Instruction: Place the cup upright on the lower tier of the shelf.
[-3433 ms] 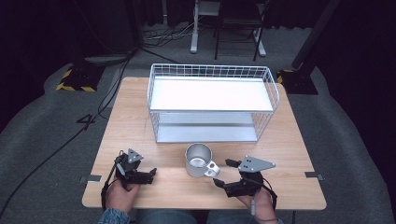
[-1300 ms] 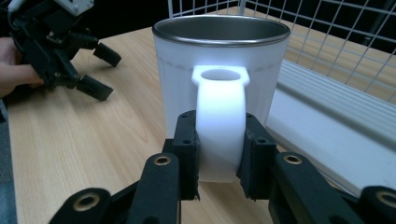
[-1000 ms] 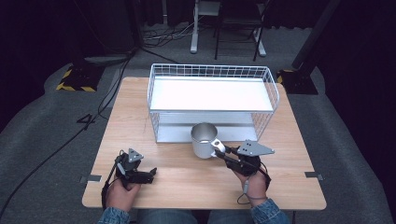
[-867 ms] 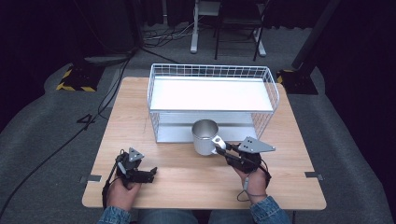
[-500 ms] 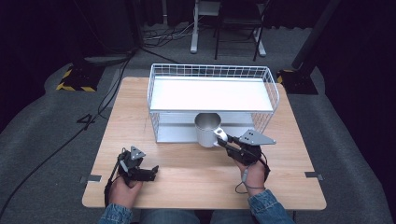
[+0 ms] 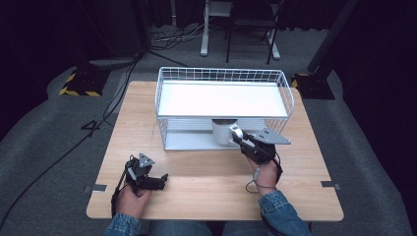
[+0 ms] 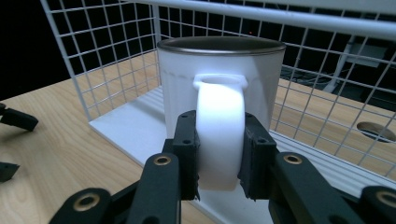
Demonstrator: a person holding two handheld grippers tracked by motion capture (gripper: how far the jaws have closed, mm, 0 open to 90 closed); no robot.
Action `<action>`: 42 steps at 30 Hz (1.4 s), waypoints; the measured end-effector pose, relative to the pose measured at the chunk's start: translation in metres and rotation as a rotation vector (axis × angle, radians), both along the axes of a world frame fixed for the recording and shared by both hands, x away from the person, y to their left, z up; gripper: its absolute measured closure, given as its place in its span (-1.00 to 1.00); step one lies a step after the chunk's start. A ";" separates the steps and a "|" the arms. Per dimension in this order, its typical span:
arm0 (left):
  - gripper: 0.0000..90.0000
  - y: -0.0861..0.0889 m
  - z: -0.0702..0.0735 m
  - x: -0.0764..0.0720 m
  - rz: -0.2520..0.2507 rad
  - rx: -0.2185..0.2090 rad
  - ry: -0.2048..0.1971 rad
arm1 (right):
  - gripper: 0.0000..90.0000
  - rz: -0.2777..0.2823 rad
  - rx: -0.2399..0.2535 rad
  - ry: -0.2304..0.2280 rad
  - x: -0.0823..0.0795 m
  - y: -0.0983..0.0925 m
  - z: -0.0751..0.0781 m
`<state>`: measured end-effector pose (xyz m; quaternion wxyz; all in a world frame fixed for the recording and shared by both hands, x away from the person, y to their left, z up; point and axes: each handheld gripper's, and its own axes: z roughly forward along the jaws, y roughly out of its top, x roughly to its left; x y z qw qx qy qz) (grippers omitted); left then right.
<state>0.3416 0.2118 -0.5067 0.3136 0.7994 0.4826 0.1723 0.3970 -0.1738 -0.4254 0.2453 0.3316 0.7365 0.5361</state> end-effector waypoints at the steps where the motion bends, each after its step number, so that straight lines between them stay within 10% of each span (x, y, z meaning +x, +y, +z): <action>1: -0.99 0.000 0.000 0.000 0.000 0.000 0.000 | 0.59 -0.006 0.000 -0.003 0.002 0.000 -0.002; 38: -0.99 0.000 0.000 0.000 0.004 0.002 -0.003 | 0.57 -0.068 -0.038 0.078 0.032 0.001 -0.042; 42: -0.99 0.000 0.000 0.000 0.002 0.002 -0.003 | 0.20 -0.070 -0.021 0.101 0.034 0.000 -0.043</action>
